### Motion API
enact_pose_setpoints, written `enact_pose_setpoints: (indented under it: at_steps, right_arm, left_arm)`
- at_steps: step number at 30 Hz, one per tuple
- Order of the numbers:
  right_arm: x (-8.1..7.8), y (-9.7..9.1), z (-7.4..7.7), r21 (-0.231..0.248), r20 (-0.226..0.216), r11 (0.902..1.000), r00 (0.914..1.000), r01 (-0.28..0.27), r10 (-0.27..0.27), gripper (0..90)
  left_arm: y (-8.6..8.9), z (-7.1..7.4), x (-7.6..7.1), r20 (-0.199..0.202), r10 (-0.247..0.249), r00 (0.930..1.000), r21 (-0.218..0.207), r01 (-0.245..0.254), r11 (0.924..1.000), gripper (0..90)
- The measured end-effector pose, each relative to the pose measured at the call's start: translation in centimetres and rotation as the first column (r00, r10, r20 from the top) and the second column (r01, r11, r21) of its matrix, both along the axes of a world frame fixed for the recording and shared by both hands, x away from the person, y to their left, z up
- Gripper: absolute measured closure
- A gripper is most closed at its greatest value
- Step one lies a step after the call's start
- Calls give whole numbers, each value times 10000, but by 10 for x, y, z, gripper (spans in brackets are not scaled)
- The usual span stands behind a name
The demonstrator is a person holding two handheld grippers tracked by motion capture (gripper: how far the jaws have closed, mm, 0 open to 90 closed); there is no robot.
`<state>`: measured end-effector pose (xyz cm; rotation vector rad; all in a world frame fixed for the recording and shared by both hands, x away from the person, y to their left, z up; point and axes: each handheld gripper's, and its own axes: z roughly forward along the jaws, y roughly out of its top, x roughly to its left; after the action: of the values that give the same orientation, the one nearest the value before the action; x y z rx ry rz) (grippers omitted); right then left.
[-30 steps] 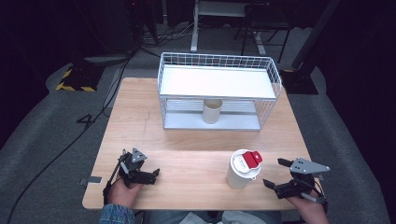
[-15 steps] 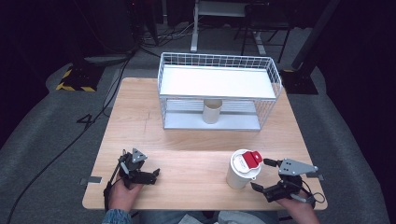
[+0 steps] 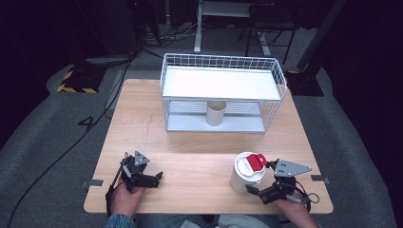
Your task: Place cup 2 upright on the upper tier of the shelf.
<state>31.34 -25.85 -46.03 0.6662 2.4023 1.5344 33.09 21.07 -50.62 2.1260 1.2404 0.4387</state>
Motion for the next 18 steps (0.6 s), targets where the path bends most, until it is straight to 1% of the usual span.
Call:
enact_pose_setpoints:
  at_steps: [4, 10, 12, 16, 18]
  right_arm:
    - [2, 4, -3, 83, 185, 9999, 9997, -136, 134, 0]
    - [8, 8, -10, 521, 421, 9978, 9983, -413, 391, 0]
    - [9, 9, -11, 468, 523, 9980, 9978, -434, 410, 0]
    - [10, 12, -14, 362, 569, 9985, 9976, -418, 397, 0]
    - [10, 14, -16, 274, 615, 9992, 9977, -300, 282, 0]
  left_arm:
    - [0, 0, 0, -1, 23, 10000, -2, -23, 10000, 0]
    - [0, 0, 0, -2, 50, 10000, 9, -50, 10000, 0]
    - [0, 0, 0, 1, 46, 10000, 11, -46, 10000, 0]
    - [0, 0, 0, 0, 41, 10000, 0, -41, 10000, 0]
    - [0, 0, 0, 3, 41, 10000, -2, -41, 10000, 0]
